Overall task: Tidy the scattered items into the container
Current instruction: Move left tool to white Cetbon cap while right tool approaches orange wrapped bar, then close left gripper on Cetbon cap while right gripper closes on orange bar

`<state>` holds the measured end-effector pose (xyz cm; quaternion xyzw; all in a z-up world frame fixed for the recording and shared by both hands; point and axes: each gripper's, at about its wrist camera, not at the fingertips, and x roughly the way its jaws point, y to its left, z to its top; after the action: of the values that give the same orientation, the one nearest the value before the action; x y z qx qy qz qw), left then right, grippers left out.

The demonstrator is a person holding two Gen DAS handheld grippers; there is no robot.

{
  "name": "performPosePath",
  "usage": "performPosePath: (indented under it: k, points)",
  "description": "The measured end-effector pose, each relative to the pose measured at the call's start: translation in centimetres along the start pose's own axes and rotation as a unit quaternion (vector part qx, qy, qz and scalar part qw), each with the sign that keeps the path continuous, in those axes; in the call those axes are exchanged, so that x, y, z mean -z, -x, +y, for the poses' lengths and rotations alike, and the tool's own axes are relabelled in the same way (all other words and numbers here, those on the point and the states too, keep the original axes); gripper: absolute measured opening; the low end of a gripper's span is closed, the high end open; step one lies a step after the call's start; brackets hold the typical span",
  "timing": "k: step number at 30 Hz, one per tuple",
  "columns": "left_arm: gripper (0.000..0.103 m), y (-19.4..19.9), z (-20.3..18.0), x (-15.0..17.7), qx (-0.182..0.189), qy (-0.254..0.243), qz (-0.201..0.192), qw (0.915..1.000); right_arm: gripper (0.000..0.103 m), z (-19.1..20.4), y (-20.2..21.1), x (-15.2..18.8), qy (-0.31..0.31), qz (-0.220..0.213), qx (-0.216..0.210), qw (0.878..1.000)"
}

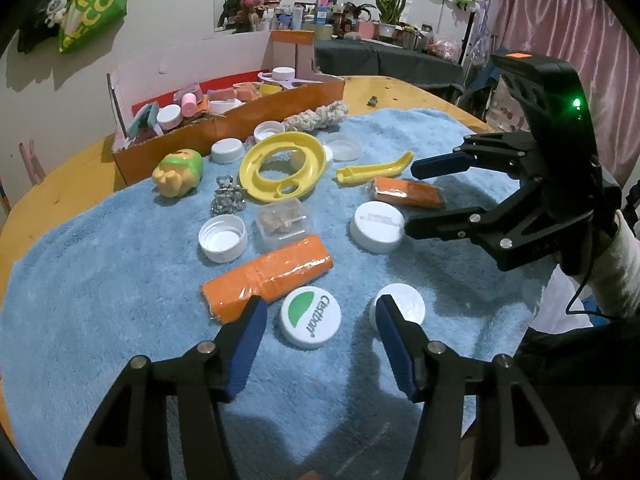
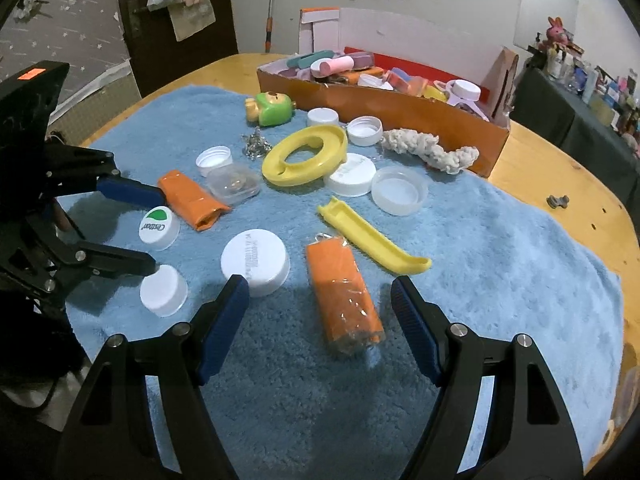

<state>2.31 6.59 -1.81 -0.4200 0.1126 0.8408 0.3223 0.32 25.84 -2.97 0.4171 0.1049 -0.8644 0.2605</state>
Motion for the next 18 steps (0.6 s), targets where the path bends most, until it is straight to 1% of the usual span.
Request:
performPosePath:
  k: [5, 8, 10, 11, 13, 18]
  points:
    - [0.057, 0.22, 0.1, -0.02, -0.009, -0.01, 0.003, 0.9999, 0.073, -0.32, -0.01, 0.01, -0.003, 0.001, -0.004, 1.0]
    - [0.057, 0.08, 0.32, 0.07, -0.018, -0.017, 0.011, 0.9996, 0.073, -0.38, -0.1, -0.05, -0.003, 0.001, -0.006, 1.0]
    - [0.057, -0.14, 0.4, 0.14, -0.017, -0.019, 0.016, 0.9996, 0.073, -0.45, -0.13, -0.03, -0.004, 0.0, -0.007, 1.0]
    - [0.056, -0.25, 0.35, 0.18, -0.017, -0.02, 0.017, 0.9995, 0.073, -0.47, -0.16, -0.02, -0.004, 0.001, -0.008, 1.0]
    - [0.052, -0.42, 0.13, 0.17, -0.017, -0.025, 0.018, 0.9994, 0.073, -0.51, -0.2, -0.02, -0.005, -0.001, -0.009, 1.0]
    - [0.046, -0.58, -0.3, 0.16, -0.011, -0.028, 0.015, 0.9994, 0.073, -0.2, -0.33, 0.16, 0.006, -0.001, -0.003, 1.0]
